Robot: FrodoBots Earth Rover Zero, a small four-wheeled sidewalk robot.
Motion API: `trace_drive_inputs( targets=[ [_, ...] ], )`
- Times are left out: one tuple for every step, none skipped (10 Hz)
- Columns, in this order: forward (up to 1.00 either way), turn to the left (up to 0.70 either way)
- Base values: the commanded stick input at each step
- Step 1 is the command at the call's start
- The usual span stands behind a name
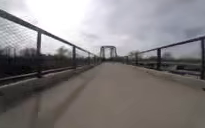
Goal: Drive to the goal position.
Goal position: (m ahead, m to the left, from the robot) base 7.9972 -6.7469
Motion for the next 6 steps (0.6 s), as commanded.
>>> trace_drive_inputs(
  targets=[
    [1.0, 0.0],
    [1.0, 0.0],
    [1.0, 0.0],
    [1.0, 0.0],
    [1.0, 0.0],
    [1.0, 0.0]
  ],
)
